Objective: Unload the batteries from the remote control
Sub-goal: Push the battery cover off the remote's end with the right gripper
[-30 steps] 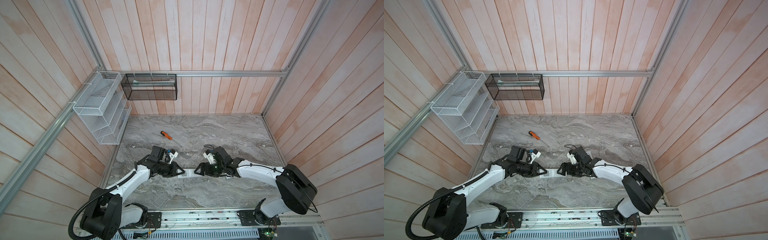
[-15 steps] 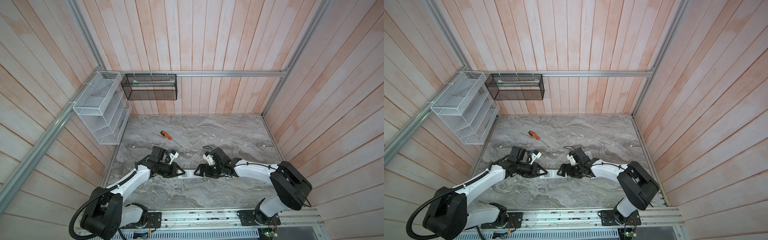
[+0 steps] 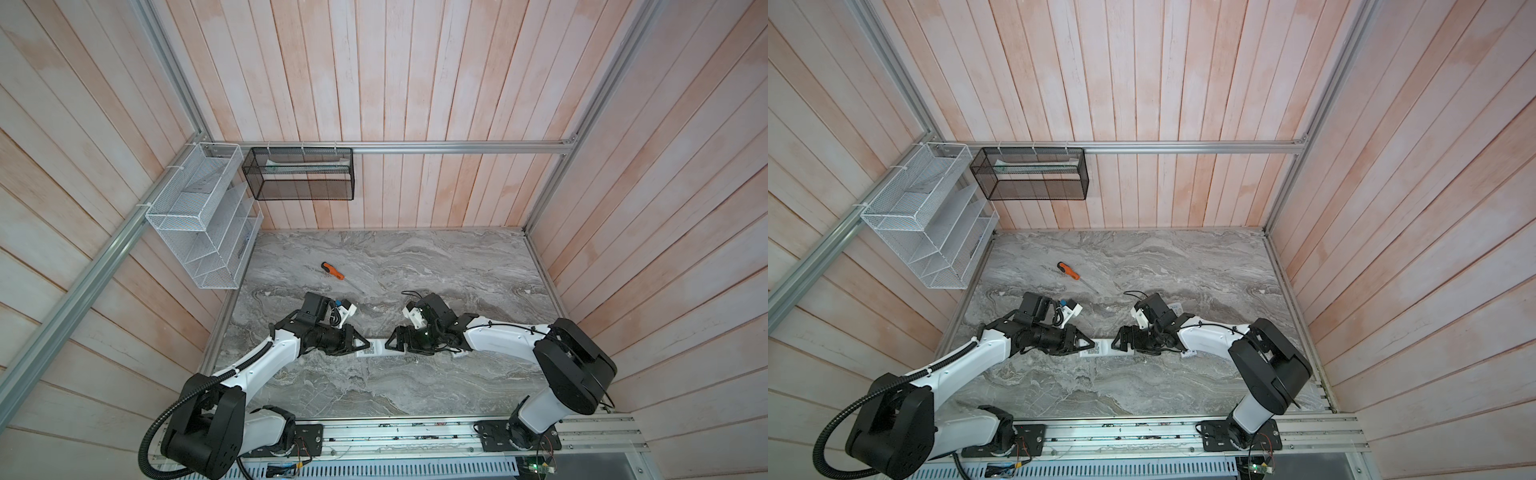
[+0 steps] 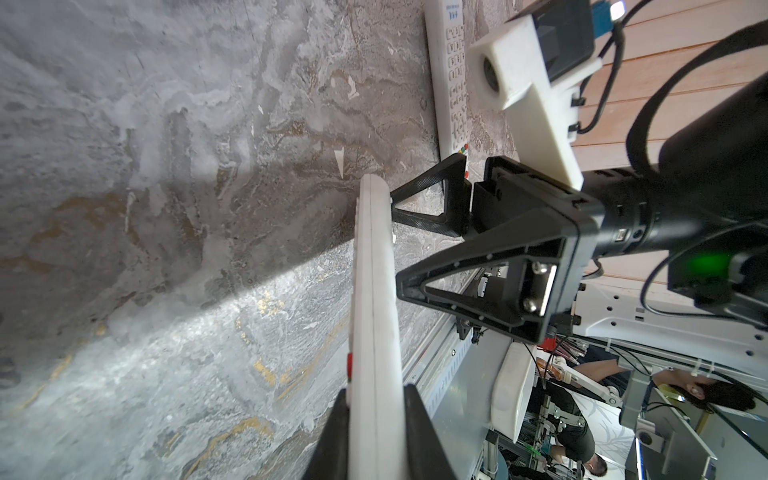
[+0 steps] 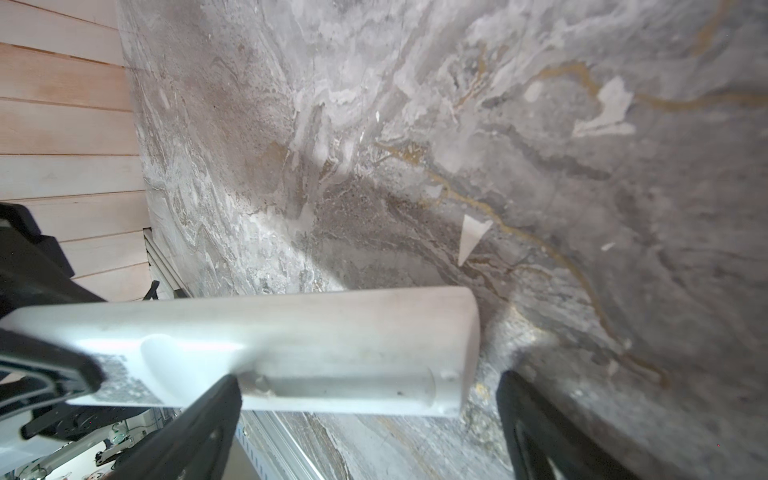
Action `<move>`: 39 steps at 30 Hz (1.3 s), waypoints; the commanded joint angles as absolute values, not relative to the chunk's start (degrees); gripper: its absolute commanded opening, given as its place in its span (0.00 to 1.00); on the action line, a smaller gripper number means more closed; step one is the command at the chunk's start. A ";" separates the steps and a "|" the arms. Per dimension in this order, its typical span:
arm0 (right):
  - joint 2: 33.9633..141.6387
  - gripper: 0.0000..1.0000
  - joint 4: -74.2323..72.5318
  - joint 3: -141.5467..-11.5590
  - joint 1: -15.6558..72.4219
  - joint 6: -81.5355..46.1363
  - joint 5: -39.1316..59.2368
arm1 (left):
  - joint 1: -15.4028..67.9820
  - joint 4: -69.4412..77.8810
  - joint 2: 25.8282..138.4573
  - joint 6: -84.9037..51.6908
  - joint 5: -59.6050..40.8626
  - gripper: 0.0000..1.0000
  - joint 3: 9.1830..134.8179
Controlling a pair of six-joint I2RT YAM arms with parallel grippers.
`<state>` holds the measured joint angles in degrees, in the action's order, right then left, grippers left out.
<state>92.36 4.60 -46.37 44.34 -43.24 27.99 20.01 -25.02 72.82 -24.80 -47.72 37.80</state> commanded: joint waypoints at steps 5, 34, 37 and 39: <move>94.39 0.96 7.27 -48.52 45.92 -41.49 25.92 | 19.99 -23.71 72.98 -23.62 -49.64 0.03 37.40; 95.29 0.81 7.52 -46.27 45.48 -40.87 23.62 | 19.95 -23.99 73.54 -23.62 -49.56 0.03 37.47; 95.49 0.84 9.23 -47.63 45.89 -40.20 22.48 | 20.04 -23.89 73.56 -23.56 -49.77 0.02 37.37; 96.10 0.84 10.53 -48.86 46.30 -39.52 22.01 | 20.04 -23.79 73.56 -23.58 -49.86 0.02 37.35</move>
